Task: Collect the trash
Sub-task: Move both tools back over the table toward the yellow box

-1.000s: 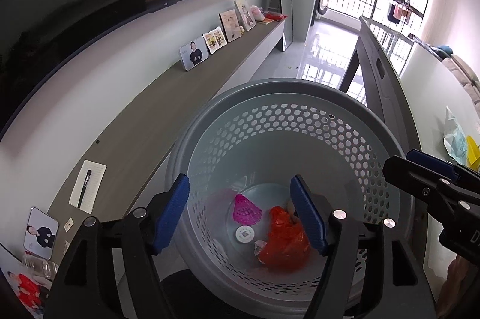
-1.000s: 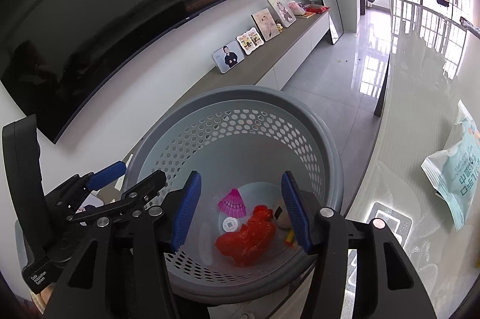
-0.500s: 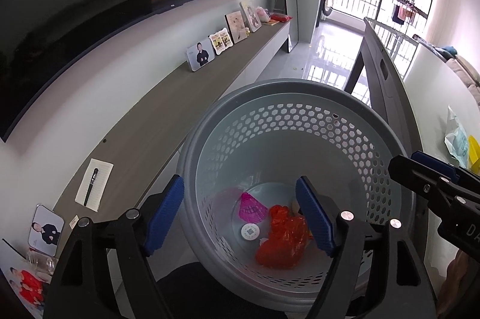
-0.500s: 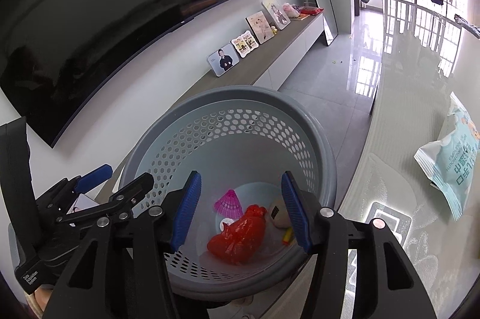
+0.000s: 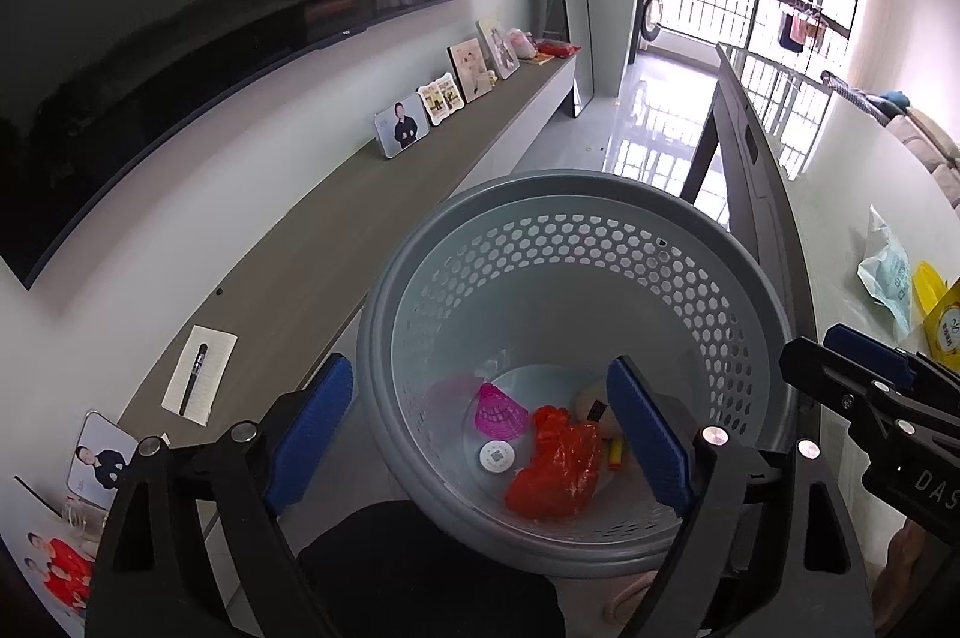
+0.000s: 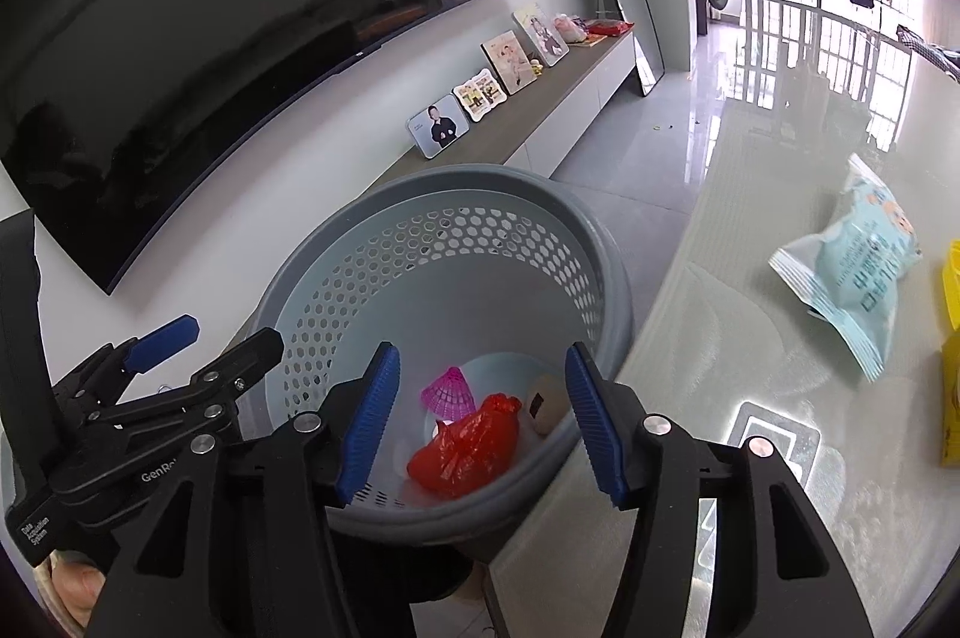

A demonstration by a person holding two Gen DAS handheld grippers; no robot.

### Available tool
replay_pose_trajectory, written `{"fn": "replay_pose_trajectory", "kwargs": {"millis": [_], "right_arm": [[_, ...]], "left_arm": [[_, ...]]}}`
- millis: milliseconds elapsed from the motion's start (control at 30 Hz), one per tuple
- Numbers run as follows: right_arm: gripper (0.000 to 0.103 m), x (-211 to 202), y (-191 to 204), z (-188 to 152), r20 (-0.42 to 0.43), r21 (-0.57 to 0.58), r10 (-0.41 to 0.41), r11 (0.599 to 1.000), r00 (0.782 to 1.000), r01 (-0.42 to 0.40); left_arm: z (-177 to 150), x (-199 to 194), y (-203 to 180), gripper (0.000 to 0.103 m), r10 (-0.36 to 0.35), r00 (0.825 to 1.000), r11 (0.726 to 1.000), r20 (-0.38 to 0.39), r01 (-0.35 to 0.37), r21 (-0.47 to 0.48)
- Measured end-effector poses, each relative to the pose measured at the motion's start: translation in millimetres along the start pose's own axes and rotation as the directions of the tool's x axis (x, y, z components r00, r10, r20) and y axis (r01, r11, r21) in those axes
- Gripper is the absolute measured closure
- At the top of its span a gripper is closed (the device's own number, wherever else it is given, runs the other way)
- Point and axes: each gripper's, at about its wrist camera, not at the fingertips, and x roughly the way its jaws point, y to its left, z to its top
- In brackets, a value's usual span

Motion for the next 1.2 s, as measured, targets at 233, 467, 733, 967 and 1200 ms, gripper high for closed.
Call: {"fn": "replay_pose_trajectory", "kwargs": {"millis": [233, 467, 733, 967, 1200], "right_arm": [[0.047, -19.5, -10.9, -11.4, 0.016, 0.029, -0.015, 0.999, 1.000, 0.015], [0.047, -42.5, -29.2, -24.1, 0.033, 0.062, -0.046, 0.997, 0.998, 0.043], [0.047, -87.2, -67.4, -51.1, 0.067, 0.134, -0.126, 0.984, 0.990, 0.116], [0.047, -139.1, -111.3, -82.4, 0.091, 0.213, -0.227, 0.956, 0.970, 0.203], [0.047, -178.1, -157.2, -107.7, 0.099, 0.293, -0.313, 0.916, 0.944, 0.273]], "left_arm": [[-2.9, -13.5, -15.3, 0.014, -0.013, 1.000, 1.000, 0.010, 0.013, 0.021], [-5.4, -22.2, -33.3, 0.013, -0.045, 0.999, 0.998, 0.012, 0.045, 0.035], [-12.0, -32.7, -74.0, 0.012, -0.123, 0.992, 0.988, 0.010, 0.121, 0.095], [-15.1, -38.6, -118.8, 0.012, -0.191, 0.982, 0.969, -0.003, 0.189, 0.156], [-12.9, -41.7, -168.2, 0.012, -0.239, 0.971, 0.948, -0.008, 0.235, 0.215]]}}
